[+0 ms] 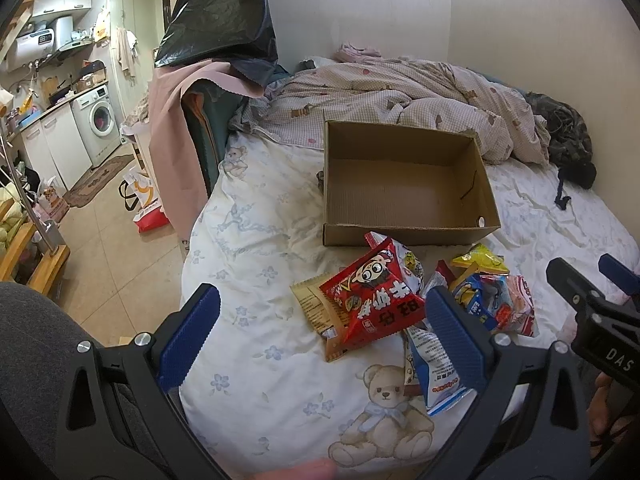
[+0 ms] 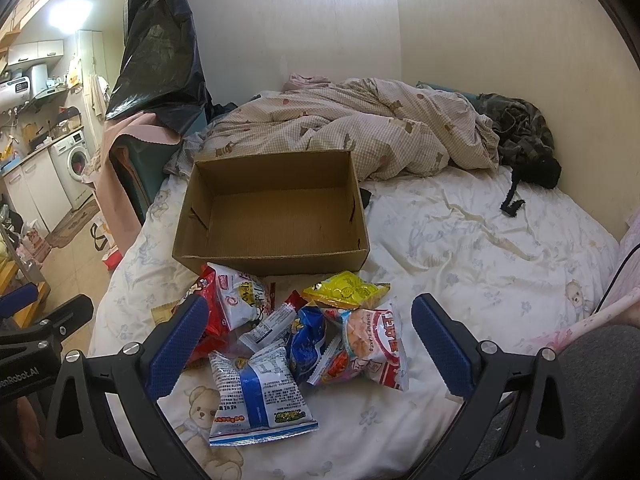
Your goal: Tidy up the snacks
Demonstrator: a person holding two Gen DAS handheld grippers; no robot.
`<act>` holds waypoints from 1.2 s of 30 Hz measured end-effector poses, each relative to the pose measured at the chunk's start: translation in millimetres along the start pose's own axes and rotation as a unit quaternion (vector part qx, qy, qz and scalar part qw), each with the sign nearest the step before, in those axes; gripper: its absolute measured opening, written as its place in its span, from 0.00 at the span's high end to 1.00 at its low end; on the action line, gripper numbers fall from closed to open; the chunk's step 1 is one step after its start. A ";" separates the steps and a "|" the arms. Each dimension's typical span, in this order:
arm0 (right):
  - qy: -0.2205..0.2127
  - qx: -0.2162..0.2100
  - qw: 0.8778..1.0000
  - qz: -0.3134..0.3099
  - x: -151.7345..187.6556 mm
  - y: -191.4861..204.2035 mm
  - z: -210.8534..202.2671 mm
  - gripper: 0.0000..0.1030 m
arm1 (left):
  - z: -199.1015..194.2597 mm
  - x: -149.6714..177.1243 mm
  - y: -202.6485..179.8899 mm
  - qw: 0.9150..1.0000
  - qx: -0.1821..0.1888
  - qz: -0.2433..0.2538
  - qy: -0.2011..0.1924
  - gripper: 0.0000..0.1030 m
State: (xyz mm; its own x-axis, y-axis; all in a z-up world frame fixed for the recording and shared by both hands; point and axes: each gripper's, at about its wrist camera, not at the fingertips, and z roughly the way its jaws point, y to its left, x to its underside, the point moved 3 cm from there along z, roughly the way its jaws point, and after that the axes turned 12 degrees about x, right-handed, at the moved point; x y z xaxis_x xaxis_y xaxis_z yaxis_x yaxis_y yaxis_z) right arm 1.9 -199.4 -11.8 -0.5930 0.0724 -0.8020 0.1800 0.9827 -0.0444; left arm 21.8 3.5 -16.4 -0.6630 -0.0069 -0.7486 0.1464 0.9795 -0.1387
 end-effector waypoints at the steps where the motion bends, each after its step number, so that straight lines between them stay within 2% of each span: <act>1: 0.000 0.000 1.000 0.000 0.2 0.1 0.0 0.00 | -0.2 -0.7 0.3 1.000 0.000 0.000 0.000 0.02; 36: 0.003 -0.001 1.000 0.000 0.6 0.7 2.0 0.00 | -2.5 -2.8 -1.7 1.000 -0.001 0.002 -0.002 0.02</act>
State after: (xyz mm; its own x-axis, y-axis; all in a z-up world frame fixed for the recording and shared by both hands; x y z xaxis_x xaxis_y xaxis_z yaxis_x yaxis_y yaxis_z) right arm 3.2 -199.0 -13.6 -0.5974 0.0736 -0.7985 0.1785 0.9830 -0.0429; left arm 21.5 2.4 -12.4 -0.6589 -0.0030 -0.7522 0.1475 0.9800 -0.1332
